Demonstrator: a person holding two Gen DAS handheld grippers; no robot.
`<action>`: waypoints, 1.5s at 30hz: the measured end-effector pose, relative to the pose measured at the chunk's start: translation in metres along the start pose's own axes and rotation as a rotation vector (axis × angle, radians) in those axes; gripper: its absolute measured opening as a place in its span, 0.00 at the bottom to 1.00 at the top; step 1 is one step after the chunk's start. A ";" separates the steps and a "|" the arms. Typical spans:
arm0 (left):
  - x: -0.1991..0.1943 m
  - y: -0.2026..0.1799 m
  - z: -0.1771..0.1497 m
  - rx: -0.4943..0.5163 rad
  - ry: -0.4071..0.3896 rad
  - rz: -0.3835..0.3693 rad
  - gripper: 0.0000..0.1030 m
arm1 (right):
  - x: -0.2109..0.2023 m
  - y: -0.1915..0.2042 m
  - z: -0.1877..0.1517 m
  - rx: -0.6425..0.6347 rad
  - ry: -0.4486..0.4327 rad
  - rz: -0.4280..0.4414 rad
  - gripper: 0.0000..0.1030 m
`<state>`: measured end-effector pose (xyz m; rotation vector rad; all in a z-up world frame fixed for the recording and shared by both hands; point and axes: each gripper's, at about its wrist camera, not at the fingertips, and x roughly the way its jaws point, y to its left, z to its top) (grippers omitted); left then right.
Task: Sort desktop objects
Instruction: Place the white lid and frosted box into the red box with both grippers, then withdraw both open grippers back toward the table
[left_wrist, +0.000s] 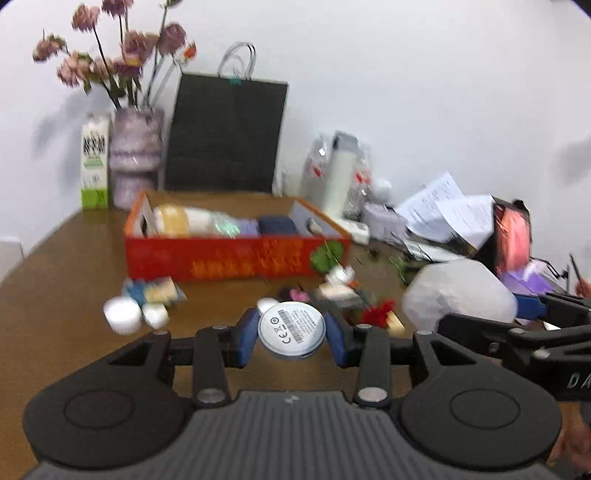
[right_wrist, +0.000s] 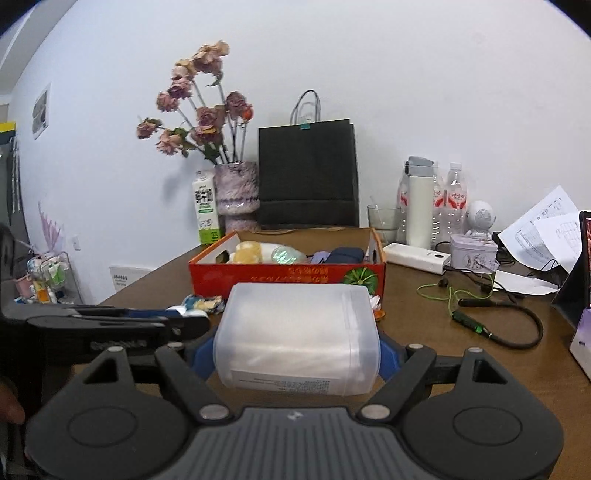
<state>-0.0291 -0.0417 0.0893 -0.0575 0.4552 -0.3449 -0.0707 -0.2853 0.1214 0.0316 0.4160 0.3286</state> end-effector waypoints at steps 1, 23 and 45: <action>0.003 0.006 0.007 0.002 -0.002 0.005 0.39 | 0.006 -0.004 0.007 0.006 0.005 0.003 0.79; 0.281 0.108 0.121 0.031 0.318 0.136 0.40 | 0.441 -0.057 0.167 0.101 0.444 -0.036 0.79; 0.175 0.106 0.146 -0.106 0.125 0.305 1.00 | 0.298 -0.056 0.173 0.007 0.319 -0.070 0.84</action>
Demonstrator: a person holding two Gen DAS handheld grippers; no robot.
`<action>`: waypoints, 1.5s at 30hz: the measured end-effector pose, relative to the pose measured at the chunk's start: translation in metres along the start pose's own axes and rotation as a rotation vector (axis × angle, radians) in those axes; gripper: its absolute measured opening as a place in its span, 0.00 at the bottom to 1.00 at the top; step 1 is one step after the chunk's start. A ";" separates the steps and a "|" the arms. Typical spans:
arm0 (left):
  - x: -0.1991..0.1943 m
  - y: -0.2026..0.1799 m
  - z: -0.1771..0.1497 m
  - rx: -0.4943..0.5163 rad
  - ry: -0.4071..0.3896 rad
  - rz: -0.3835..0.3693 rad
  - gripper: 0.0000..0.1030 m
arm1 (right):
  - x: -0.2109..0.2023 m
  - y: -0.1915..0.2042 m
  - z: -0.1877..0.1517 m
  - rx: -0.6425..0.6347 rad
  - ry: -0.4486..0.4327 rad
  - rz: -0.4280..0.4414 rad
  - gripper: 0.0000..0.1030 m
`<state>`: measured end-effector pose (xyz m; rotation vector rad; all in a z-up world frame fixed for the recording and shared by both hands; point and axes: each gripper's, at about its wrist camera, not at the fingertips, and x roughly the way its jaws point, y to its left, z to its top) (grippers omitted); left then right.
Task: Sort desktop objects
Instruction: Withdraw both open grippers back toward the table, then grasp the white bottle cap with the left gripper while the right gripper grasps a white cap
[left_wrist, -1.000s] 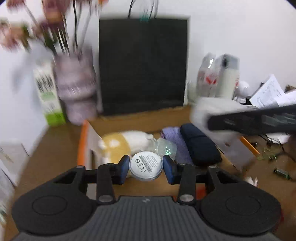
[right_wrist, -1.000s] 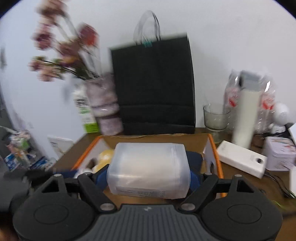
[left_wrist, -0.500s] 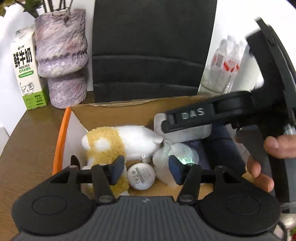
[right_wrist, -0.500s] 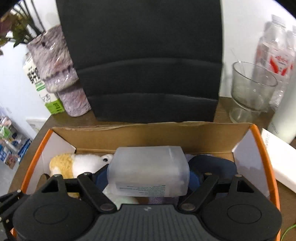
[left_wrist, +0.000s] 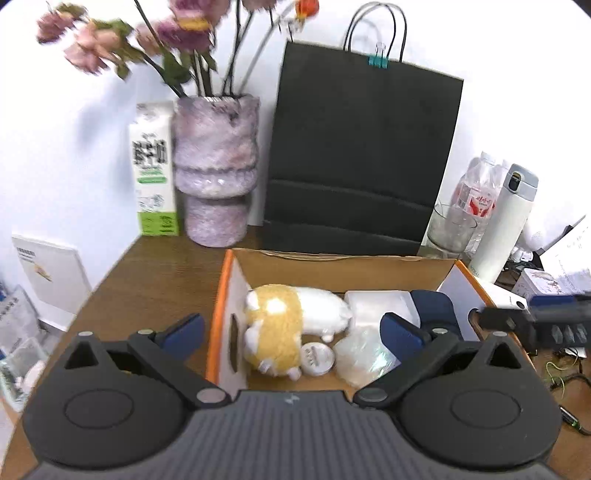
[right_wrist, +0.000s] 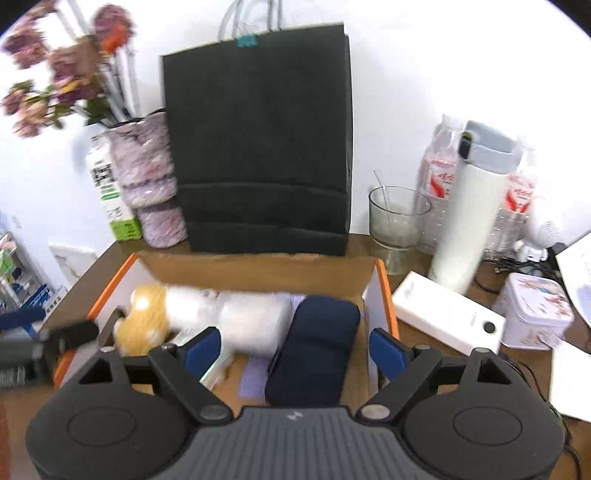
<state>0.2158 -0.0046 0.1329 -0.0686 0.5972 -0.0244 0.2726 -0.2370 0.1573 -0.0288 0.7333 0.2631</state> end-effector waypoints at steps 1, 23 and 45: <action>-0.011 0.000 -0.003 0.003 -0.017 0.008 1.00 | -0.011 0.002 -0.007 -0.014 -0.015 -0.001 0.85; -0.164 0.016 -0.223 -0.008 -0.047 0.025 1.00 | -0.155 0.064 -0.245 -0.052 -0.128 0.033 0.87; -0.161 0.021 -0.232 0.082 0.066 0.010 0.98 | -0.156 0.078 -0.297 -0.050 -0.013 0.049 0.58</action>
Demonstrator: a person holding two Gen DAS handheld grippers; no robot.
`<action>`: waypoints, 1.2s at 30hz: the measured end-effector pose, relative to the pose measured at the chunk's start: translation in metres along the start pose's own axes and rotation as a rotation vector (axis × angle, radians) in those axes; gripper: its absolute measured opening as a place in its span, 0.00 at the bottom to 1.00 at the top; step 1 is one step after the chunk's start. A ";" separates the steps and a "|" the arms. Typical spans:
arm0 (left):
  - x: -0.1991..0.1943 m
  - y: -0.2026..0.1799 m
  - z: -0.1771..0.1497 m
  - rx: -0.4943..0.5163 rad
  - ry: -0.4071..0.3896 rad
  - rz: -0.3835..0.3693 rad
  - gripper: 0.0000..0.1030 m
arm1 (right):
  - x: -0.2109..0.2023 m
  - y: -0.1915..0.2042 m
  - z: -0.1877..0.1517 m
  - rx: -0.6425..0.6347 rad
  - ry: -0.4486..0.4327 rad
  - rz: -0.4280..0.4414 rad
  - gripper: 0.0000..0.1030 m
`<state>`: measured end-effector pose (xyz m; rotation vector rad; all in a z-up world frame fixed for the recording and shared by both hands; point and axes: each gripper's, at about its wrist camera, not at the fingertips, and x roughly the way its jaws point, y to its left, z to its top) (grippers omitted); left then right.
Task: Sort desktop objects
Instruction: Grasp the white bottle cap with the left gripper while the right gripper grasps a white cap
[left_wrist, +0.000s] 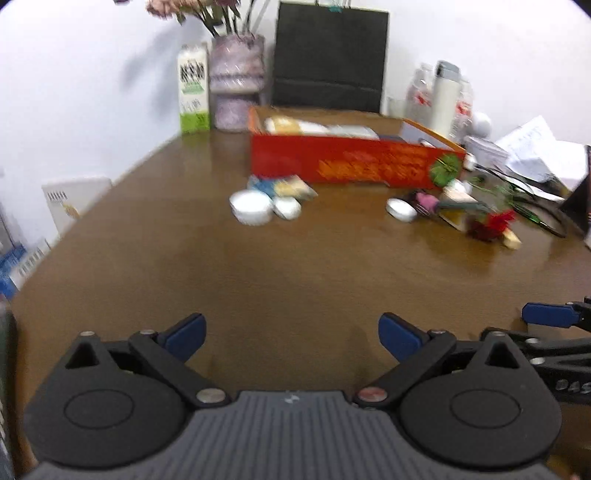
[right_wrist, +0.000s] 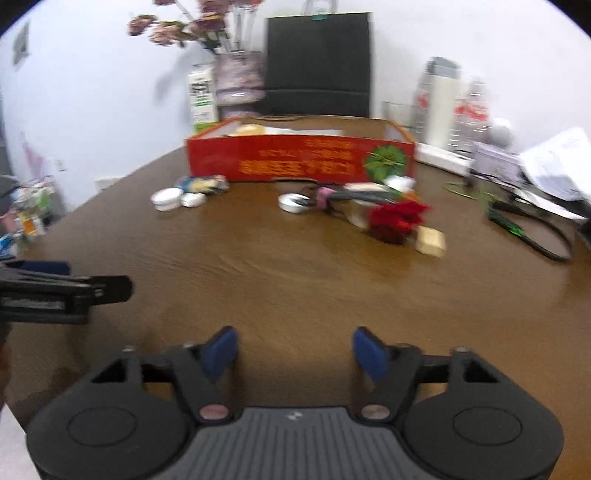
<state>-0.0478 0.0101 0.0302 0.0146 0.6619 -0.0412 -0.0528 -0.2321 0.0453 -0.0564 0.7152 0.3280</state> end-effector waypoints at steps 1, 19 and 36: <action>0.005 0.004 0.005 0.009 -0.011 0.014 0.96 | 0.006 0.001 0.008 -0.003 -0.002 0.029 0.54; 0.102 0.063 0.070 -0.037 0.011 -0.110 0.38 | 0.131 0.063 0.118 -0.194 0.018 0.254 0.49; 0.027 0.049 0.030 -0.069 -0.007 -0.080 0.38 | 0.118 0.079 0.097 -0.222 -0.039 0.133 0.24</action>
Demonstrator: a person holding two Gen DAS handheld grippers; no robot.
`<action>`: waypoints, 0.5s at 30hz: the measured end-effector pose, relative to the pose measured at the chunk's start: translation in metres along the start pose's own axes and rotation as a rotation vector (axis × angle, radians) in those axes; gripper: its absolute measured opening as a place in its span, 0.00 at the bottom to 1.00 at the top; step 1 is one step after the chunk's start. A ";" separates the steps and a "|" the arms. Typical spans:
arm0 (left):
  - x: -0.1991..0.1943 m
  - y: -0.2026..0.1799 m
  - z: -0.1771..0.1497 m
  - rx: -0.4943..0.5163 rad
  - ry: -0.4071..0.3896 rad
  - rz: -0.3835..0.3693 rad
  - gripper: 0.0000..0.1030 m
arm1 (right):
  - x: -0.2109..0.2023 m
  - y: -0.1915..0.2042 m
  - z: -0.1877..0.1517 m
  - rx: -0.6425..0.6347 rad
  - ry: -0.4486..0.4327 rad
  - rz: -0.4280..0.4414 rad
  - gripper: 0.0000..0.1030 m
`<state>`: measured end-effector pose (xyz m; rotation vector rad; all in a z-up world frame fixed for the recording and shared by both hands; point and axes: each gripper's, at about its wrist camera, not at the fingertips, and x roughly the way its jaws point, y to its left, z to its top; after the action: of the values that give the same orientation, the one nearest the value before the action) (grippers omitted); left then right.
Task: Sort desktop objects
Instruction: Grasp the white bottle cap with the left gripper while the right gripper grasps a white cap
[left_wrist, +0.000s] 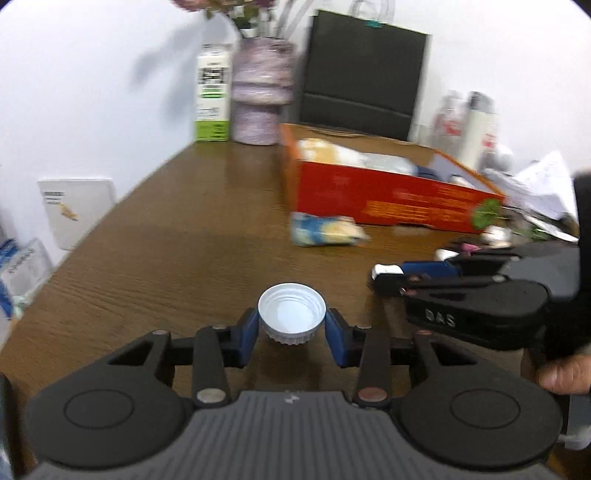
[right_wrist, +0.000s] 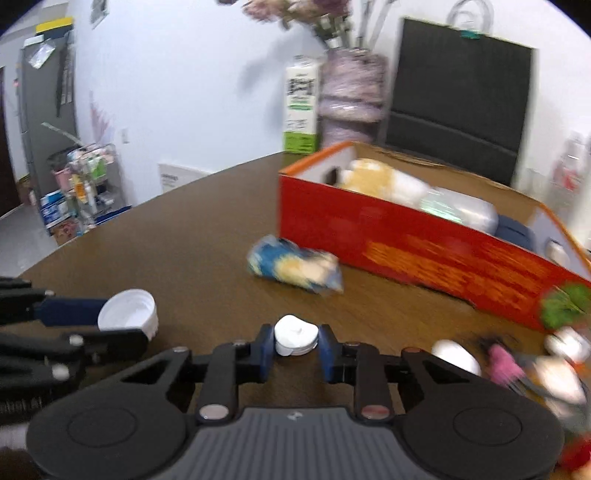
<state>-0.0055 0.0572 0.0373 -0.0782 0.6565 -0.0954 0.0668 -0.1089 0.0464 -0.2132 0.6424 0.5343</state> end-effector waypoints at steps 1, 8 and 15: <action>-0.005 -0.011 -0.004 0.015 0.003 -0.034 0.38 | -0.013 -0.006 -0.009 0.021 -0.002 -0.013 0.24; -0.043 -0.075 -0.035 0.168 -0.043 -0.134 0.38 | -0.117 -0.051 -0.083 0.153 -0.050 -0.147 0.24; -0.085 -0.093 -0.054 0.210 -0.087 -0.105 0.38 | -0.176 -0.063 -0.131 0.243 -0.069 -0.173 0.24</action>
<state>-0.1115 -0.0283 0.0557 0.0848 0.5522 -0.2600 -0.0849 -0.2789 0.0546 -0.0210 0.6088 0.2924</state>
